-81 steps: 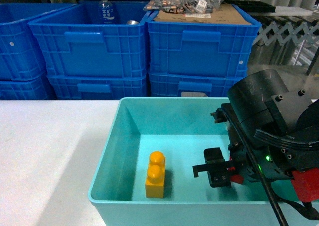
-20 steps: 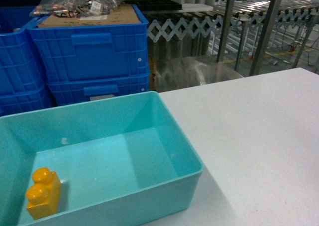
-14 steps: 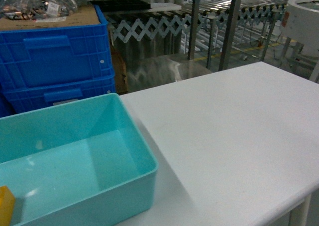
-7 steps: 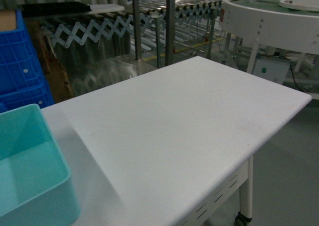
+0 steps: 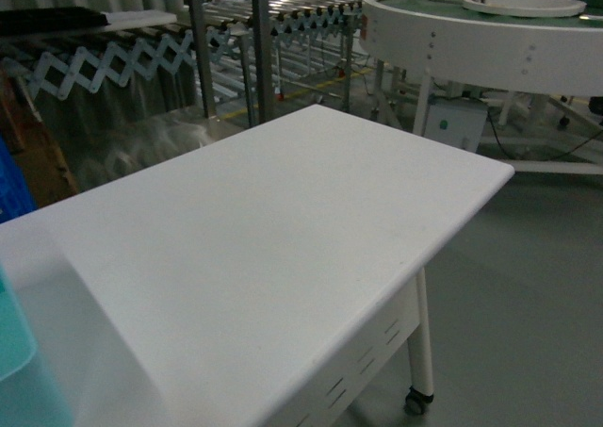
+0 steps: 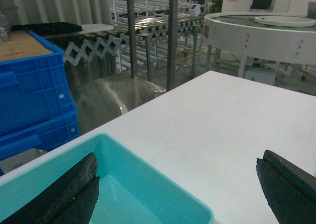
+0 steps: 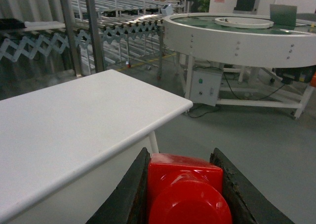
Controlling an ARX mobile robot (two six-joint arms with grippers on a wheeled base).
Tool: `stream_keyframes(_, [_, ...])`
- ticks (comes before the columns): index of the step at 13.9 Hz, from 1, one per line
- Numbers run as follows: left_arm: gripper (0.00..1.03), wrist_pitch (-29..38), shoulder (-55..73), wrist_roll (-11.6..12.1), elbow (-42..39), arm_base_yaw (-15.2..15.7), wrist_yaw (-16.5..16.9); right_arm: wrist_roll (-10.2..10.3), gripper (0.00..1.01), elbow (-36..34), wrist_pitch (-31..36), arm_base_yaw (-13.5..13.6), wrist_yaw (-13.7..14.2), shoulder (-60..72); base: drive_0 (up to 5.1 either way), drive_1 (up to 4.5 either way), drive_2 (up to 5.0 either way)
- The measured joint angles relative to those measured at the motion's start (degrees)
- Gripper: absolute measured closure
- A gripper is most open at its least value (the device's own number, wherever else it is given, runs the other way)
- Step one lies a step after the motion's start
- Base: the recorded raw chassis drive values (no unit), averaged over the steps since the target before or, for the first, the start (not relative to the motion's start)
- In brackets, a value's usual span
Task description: Pick red block from blue box to shelf
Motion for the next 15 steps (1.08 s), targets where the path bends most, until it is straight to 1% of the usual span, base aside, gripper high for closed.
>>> stream_keyframes(15, [0.05,0.0,0.0,0.0,0.0,0.0,0.0,0.0,0.73,0.0,0.0,0.0,0.0,0.0,-1.5,-1.53,-1.5])
